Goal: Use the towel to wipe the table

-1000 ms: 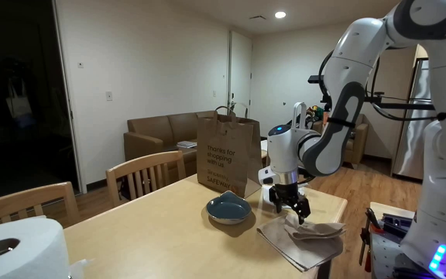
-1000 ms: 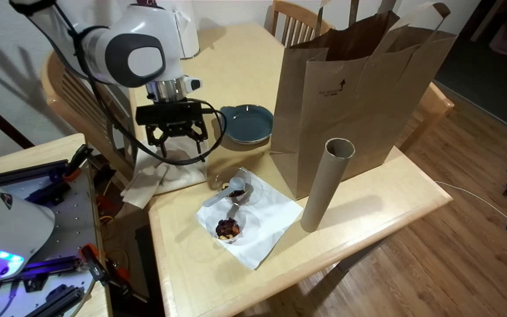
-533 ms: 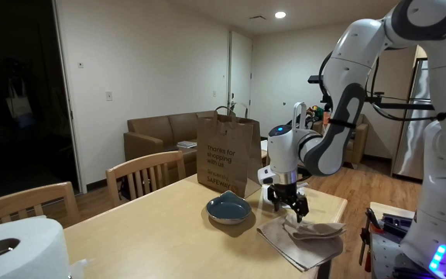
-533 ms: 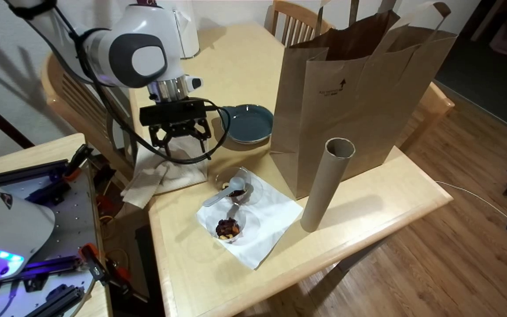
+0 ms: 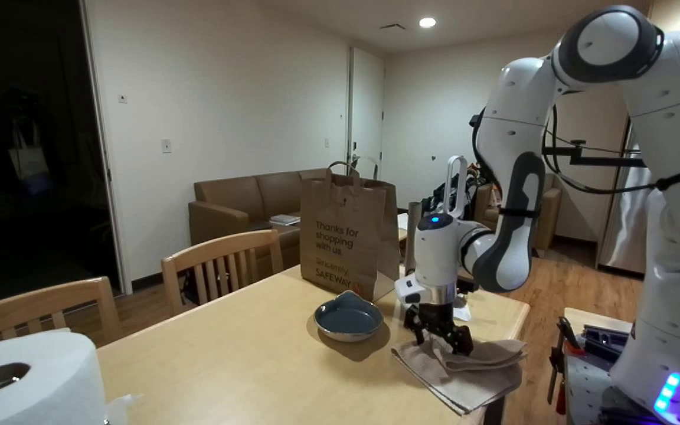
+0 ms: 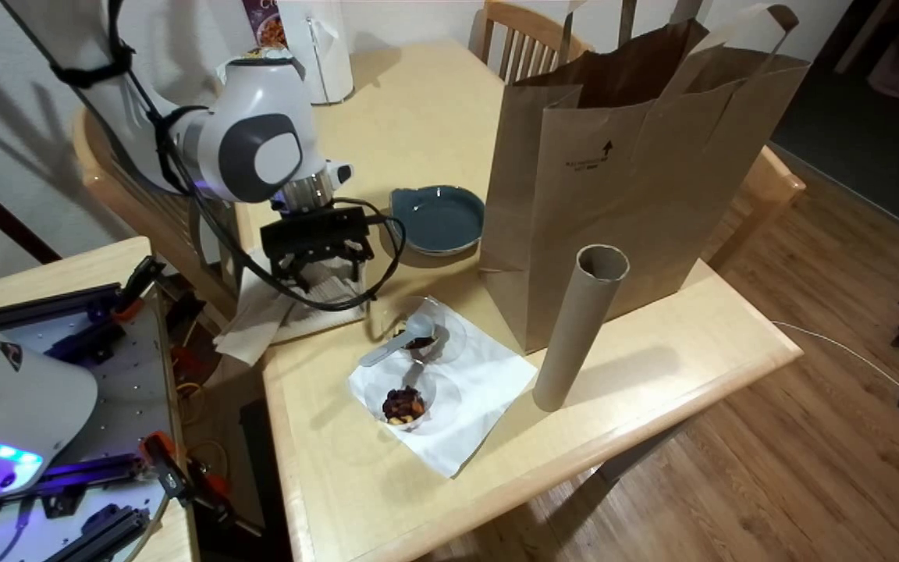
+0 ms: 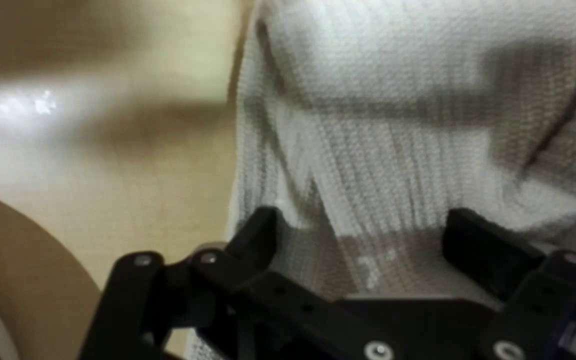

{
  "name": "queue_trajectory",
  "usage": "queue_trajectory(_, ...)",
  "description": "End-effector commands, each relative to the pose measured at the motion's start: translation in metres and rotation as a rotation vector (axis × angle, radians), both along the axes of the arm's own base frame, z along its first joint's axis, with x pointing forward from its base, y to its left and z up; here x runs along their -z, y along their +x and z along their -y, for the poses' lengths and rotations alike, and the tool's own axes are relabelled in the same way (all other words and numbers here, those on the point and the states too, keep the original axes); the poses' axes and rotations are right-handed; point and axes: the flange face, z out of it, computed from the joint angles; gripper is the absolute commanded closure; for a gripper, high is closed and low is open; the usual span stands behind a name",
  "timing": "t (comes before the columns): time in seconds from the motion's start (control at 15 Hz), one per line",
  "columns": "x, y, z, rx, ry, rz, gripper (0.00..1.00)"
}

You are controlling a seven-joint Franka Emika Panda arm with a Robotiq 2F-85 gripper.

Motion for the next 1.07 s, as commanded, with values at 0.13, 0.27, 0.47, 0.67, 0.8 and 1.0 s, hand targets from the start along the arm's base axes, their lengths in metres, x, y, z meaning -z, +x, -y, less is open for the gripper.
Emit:
queue_trajectory(0.13,0.022,-0.018,-0.029,-0.026,0.051,-0.008,0.54)
queue_trajectory(0.27,0.019,-0.020,-0.036,-0.032,0.046,-0.007,0.66)
queue_trajectory(0.47,-0.011,-0.019,-0.059,-0.057,0.008,0.053,0.86)
queue_trajectory(0.67,-0.043,-0.019,-0.091,-0.070,-0.014,0.124,0.96)
queue_trajectory(0.8,-0.062,-0.019,-0.112,-0.072,-0.016,0.162,1.00)
queue_trajectory(1.0,-0.070,-0.008,-0.122,-0.073,-0.041,0.182,0.99)
